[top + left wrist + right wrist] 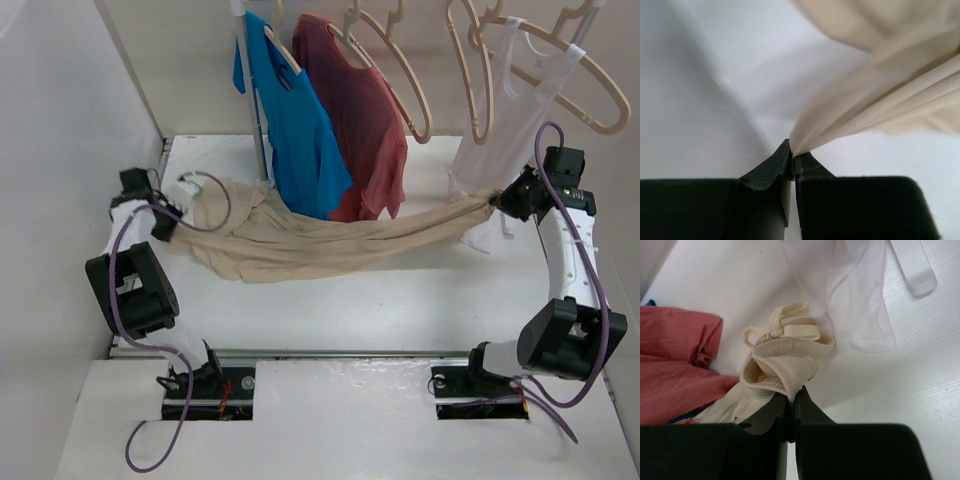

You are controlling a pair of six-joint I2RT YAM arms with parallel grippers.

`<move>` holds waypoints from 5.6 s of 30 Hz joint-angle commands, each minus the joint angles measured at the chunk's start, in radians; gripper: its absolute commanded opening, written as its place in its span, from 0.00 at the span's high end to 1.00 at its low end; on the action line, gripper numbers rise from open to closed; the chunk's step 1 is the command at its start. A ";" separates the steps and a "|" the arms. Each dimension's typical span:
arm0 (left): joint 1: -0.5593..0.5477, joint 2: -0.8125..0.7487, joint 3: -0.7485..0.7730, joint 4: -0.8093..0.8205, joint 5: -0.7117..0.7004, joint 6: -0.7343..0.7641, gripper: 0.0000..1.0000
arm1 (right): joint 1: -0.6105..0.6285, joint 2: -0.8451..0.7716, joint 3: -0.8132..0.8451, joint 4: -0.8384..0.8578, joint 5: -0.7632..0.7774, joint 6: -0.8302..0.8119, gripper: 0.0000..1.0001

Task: Place the trousers on the hanger
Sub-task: Flatten out the trousers at the center of the board.

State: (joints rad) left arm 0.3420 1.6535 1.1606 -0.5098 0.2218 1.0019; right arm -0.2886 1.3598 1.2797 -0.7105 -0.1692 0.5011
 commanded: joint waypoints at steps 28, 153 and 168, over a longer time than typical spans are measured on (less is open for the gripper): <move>0.069 -0.379 -0.292 -0.039 -0.438 0.158 1.00 | -0.257 -0.361 -0.526 0.029 -0.125 0.229 1.00; -0.442 0.120 0.030 0.171 0.166 -0.243 0.44 | 0.178 0.584 0.165 0.046 0.321 0.024 0.25; -0.337 0.066 0.122 0.105 0.186 -0.257 0.74 | 0.197 0.524 0.184 -0.006 0.361 0.014 1.00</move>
State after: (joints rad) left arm -0.0139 1.7802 1.2339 -0.3687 0.3946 0.7418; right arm -0.1001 1.9415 1.4185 -0.6971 0.1585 0.5182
